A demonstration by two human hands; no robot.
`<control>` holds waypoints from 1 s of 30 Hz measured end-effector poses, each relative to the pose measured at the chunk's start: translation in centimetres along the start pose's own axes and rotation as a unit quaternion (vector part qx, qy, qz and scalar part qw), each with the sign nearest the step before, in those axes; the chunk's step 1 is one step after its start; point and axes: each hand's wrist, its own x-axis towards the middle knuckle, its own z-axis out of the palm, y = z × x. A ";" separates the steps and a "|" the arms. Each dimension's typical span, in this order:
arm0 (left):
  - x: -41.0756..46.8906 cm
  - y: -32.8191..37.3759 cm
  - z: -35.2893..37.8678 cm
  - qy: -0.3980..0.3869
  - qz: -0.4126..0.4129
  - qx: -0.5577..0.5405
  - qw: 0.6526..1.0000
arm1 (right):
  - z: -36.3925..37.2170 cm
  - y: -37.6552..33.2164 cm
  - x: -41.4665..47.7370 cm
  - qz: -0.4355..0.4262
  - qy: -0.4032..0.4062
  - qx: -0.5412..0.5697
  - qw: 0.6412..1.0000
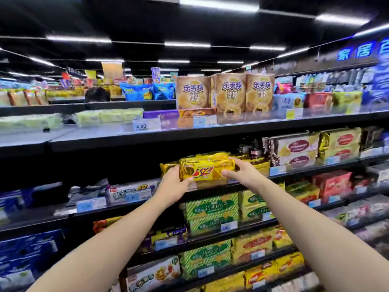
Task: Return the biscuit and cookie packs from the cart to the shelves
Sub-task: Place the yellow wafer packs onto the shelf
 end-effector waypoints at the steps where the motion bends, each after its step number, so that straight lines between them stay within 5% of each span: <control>1: 0.7 0.1 0.2 0.011 -0.012 0.008 1.000 | -0.3 0.0 0.8 -0.010 0.000 0.002 1.000; 13: 5.3 0.7 3.0 -0.076 -0.133 0.153 0.976 | -1.6 2.5 8.6 0.007 -0.077 -0.129 0.989; 17: 5.2 0.8 2.3 -0.058 -0.131 0.110 0.984 | -1.8 3.2 9.7 -0.030 -0.092 -0.214 0.972; 30: 5.0 0.5 1.8 -0.036 -0.147 0.146 0.978 | -1.1 4.1 10.5 -0.043 -0.102 -0.230 0.967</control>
